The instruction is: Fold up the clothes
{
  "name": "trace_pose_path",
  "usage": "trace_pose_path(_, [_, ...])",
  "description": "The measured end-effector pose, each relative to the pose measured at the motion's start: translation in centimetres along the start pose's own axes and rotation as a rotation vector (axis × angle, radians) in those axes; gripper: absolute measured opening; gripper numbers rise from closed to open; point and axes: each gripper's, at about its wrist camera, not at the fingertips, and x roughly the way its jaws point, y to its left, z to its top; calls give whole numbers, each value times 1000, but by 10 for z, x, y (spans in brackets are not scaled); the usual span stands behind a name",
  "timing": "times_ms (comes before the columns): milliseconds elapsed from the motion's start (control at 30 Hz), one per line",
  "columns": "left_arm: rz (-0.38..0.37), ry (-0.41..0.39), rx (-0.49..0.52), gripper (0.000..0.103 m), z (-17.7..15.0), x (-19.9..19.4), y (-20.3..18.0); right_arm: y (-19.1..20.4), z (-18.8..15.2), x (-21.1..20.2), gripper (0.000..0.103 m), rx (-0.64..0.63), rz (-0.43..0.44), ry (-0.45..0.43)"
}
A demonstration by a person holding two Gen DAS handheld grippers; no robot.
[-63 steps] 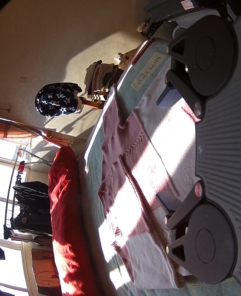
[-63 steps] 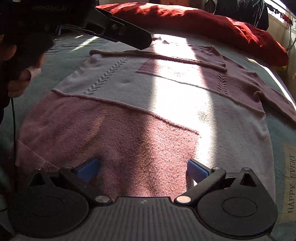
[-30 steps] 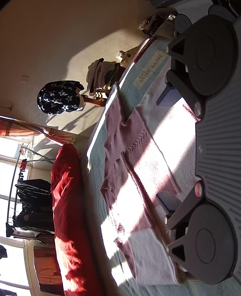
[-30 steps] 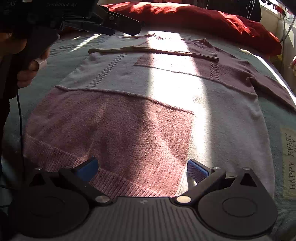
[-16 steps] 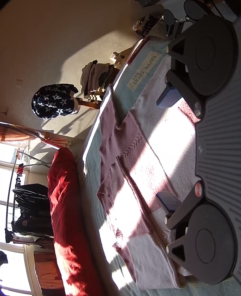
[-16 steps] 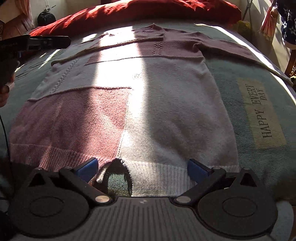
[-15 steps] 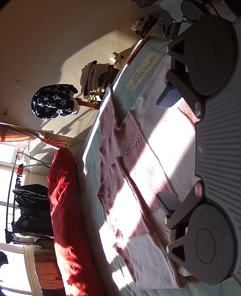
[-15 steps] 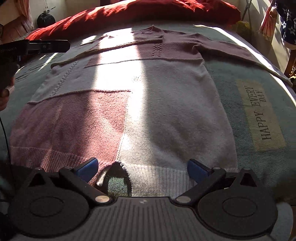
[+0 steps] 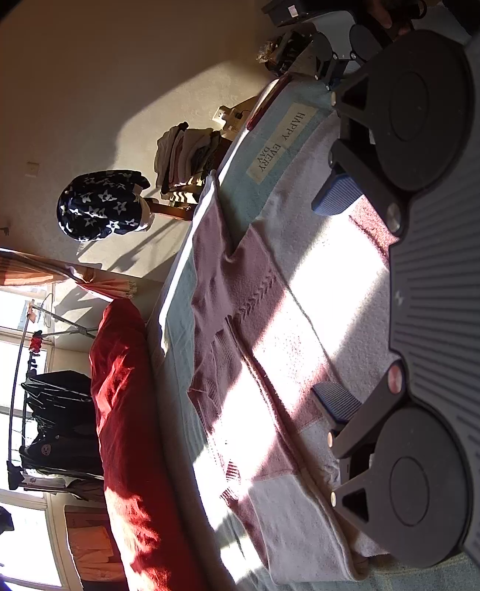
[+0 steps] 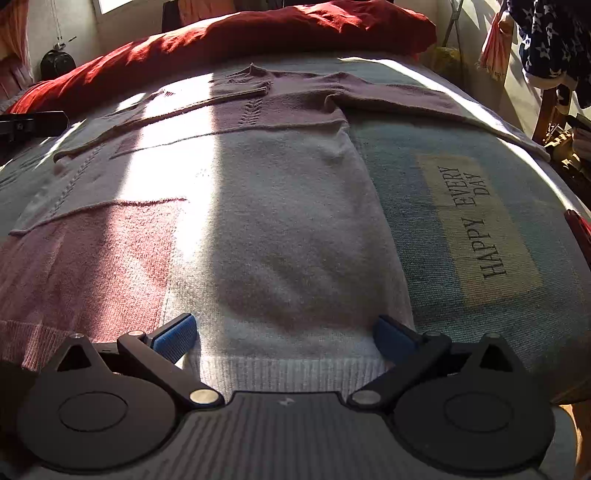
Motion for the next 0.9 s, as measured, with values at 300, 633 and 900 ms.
trace_pose_path(300, [8,5,-1,97,0,1,0,-2,-4,-3,103,1,-6,-29])
trace_pose_path(633, [2,-22,-7,97,2,-5,1,-19,57,-8,103,27,61,-107])
trace_pose_path(900, [2,-21,3,97,2,-1,0,-14,113,39,103,12,121,-94])
